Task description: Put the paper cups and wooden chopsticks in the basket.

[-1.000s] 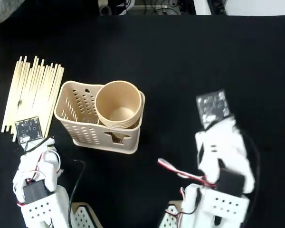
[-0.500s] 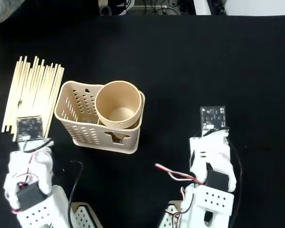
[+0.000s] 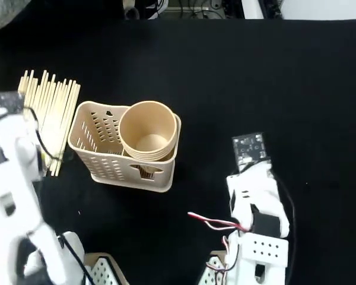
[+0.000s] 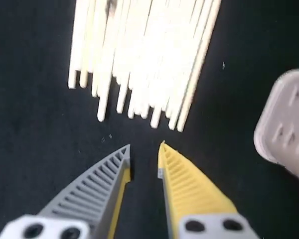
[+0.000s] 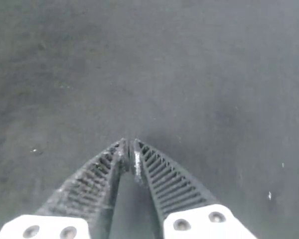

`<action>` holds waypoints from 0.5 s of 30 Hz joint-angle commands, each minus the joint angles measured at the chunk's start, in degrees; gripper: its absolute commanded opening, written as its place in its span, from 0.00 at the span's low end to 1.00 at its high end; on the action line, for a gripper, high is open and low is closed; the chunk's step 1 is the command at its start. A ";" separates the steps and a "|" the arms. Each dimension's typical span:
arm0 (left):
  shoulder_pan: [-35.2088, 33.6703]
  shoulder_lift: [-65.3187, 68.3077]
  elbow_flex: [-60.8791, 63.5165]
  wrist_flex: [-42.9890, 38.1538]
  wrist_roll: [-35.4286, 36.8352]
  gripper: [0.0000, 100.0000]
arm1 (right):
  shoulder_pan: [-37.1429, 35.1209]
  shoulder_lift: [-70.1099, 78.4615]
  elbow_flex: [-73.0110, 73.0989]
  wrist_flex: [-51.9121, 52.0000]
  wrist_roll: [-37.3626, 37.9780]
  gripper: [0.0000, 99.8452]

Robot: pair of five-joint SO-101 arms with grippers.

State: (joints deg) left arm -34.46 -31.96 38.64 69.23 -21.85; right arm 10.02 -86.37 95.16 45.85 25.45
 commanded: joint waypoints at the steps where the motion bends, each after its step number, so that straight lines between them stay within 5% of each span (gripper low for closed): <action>1: 0.04 11.96 -12.53 -1.49 -0.53 0.09 | -1.67 -2.51 -0.04 0.44 1.76 0.02; 15: 0.57 53.19 -45.23 -2.64 -0.70 0.07 | -1.76 -21.41 1.27 18.02 5.36 0.01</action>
State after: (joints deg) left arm -34.46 16.22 0.84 66.86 -22.29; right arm 9.05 -102.99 96.75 61.93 30.20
